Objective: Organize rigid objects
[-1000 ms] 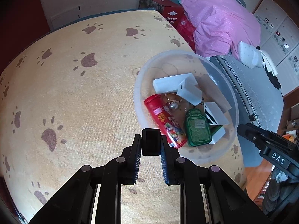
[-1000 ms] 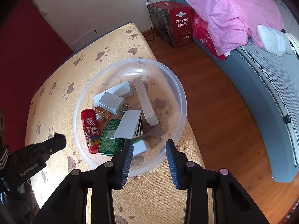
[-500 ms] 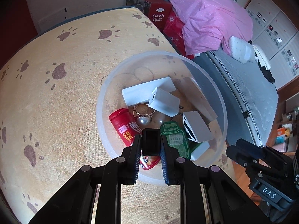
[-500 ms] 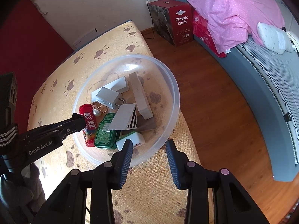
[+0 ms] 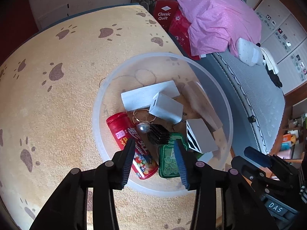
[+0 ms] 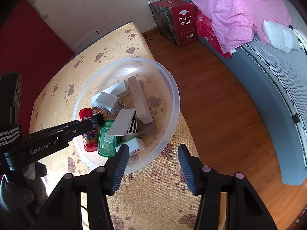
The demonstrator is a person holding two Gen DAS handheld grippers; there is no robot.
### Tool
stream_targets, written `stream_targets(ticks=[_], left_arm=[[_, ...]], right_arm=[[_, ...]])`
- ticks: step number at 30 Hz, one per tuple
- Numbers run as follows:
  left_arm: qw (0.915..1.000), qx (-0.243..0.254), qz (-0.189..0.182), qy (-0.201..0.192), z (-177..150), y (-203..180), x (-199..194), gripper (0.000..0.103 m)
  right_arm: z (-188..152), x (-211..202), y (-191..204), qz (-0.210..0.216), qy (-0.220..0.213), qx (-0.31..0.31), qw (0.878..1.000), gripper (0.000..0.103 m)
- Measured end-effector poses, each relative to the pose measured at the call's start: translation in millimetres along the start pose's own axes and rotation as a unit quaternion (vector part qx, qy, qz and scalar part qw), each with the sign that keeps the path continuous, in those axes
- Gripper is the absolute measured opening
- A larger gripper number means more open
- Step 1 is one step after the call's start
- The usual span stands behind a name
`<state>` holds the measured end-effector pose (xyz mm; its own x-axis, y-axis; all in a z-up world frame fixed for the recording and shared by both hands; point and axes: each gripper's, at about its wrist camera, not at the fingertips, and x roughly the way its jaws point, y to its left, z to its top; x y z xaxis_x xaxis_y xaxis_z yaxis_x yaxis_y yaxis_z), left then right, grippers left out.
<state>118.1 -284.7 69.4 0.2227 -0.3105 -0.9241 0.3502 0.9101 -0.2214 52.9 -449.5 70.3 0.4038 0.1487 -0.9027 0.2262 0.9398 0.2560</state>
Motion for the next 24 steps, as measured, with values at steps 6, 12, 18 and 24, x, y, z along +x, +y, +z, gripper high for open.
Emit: stream_targets(ticks=[6,12,18,24], left_arm=[[0.9997,0.0,0.022,-0.013,-4,4,-11,0.065],[0.9976,0.014,0.055,-0.041,-8,5,-34,0.078],[0.9927,0.04,0.078,-0.082,-7,1,-65,0.088],[0.9869,0.06,0.09,-0.12,-8,-3,-94,0.093]], right_arm=[[0,4,3,0.007,0.008,-0.007,1.0,0.062],[-1,7,12,0.01,0.018,-0.023,1.0,0.075],[-2,-3,23,0.008,0.003,-0.029,1.0,0.083],[-7,-16,32,-0.007,-0.013,-0.023,1.0,0.088]])
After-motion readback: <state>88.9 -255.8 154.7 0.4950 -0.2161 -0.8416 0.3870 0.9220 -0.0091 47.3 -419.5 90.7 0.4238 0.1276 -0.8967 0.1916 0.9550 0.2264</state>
